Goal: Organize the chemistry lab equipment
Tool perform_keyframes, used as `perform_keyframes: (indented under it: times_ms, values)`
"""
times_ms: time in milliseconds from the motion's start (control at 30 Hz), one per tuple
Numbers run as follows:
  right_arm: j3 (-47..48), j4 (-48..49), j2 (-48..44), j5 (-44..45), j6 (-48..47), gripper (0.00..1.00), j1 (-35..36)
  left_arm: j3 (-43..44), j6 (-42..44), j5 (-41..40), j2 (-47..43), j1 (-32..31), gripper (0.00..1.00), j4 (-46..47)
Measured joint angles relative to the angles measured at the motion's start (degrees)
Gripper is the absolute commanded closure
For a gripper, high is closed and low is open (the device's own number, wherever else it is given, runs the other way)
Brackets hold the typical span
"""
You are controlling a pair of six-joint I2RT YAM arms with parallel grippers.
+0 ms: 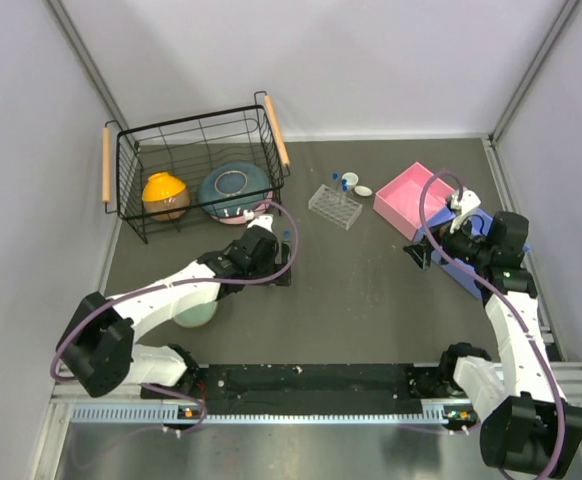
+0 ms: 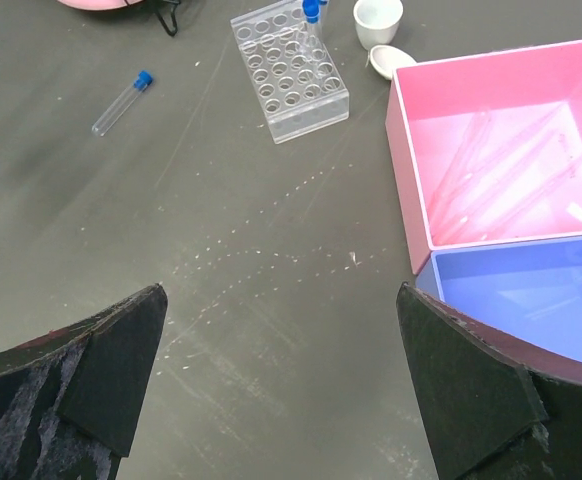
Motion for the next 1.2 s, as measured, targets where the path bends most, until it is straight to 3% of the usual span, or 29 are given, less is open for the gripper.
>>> perform_keyframes:
  times_ms: [533,1200]
  values:
    - [-0.11,-0.42,-0.87,-1.25,-5.46,0.01,0.00,4.39,-0.02,0.37,9.53,1.33,0.03,0.35]
    - [-0.37,-1.14,-0.87,-1.57,-7.37,0.01,0.00,6.03,0.04,1.40,10.75,2.47,0.03,-0.15]
